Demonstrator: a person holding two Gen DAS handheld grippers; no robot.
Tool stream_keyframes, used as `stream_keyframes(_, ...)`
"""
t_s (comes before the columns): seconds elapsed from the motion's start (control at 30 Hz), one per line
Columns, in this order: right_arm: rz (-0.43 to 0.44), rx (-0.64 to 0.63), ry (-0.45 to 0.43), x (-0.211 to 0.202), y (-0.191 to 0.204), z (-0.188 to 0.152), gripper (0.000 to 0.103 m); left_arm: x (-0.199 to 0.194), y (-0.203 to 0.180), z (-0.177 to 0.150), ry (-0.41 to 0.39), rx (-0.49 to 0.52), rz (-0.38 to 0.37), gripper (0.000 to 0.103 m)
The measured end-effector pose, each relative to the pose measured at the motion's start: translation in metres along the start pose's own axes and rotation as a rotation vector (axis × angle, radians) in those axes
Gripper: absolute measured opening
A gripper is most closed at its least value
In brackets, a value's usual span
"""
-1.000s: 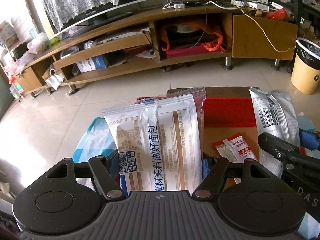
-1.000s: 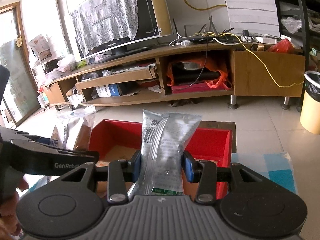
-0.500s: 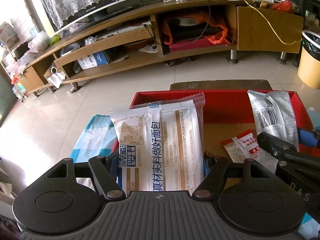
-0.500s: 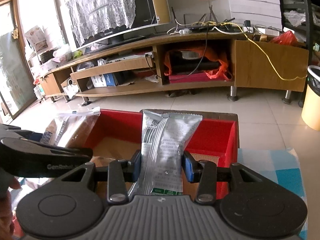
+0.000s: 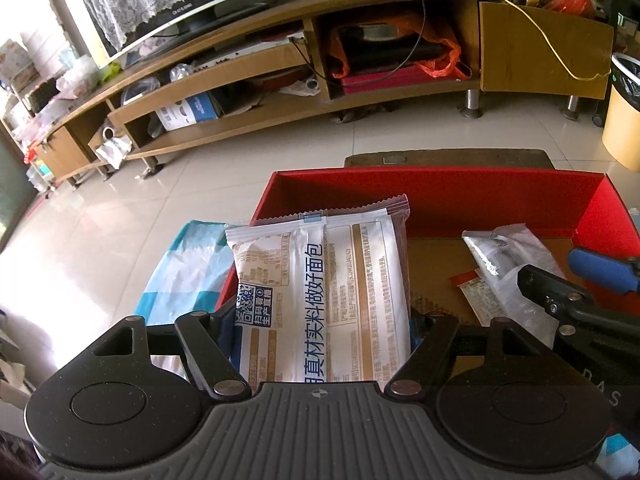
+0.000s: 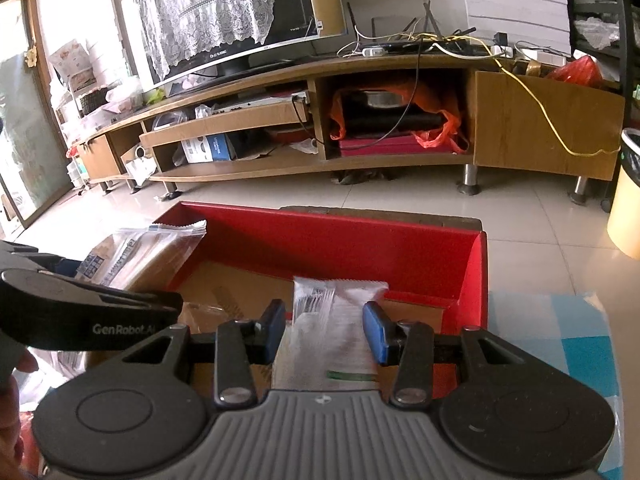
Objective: Organize snacks
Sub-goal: 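Open both tools to release the bread bag and foil bag into the box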
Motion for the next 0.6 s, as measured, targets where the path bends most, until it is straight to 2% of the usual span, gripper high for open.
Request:
stream_keyframes(0.2,0.007,0.006,0.004,-0.001,0.001,-0.001,0.04,0.002,0.001,0.002,0.008,-0.006,-0.004,0.08)
stream_keyframes(0.33,0.015,0.007,0.001,-0.003,0.002,-0.001,0.04,-0.003,0.004,0.004,-0.012,-0.027,-0.028,0.088)
stream_keyframes(0.6,0.029,0.027,0.001,-0.007,-0.001,0.0,0.041,-0.012,0.008,0.006,-0.026,-0.041,-0.046,0.09)
Point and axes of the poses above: each gripper's, at about its wrist camera, not at the fingertips, and x roughly the way its jaws point, y to its left, z to its top, the point moved 5 cm from there along x, roughly the way its jaws point, and after that the axes turned 13 degrees about y, right-handed, at the moved point
